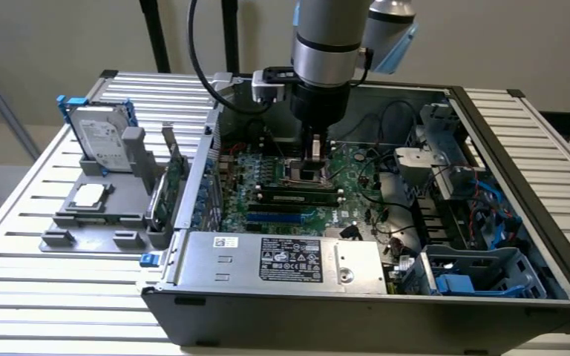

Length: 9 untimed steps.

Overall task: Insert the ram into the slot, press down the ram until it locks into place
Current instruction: 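Press down the ram until it locks into place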

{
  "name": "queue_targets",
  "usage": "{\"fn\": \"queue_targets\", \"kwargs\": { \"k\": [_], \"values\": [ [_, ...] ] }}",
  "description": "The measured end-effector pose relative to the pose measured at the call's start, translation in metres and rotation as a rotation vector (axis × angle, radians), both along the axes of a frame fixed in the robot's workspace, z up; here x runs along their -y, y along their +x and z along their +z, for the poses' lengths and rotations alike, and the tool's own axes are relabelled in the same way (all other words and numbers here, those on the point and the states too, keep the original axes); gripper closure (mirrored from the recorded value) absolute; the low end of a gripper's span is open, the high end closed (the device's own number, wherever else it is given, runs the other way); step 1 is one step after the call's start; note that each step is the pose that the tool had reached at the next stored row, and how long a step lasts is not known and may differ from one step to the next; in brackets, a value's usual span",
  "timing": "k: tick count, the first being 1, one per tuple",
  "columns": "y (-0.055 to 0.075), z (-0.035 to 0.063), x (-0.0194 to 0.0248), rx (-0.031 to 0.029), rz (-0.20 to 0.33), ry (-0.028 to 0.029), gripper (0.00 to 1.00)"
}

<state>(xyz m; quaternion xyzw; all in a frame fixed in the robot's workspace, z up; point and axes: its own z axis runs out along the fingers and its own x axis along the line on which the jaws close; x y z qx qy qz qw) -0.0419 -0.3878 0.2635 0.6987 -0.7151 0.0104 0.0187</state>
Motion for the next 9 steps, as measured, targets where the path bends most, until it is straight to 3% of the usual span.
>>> {"fn": "queue_targets", "kwargs": {
  "k": [9],
  "values": [
    [0.0000,0.0001,0.0000,-0.0001,0.000,-0.0001,0.89]
  ]
}}
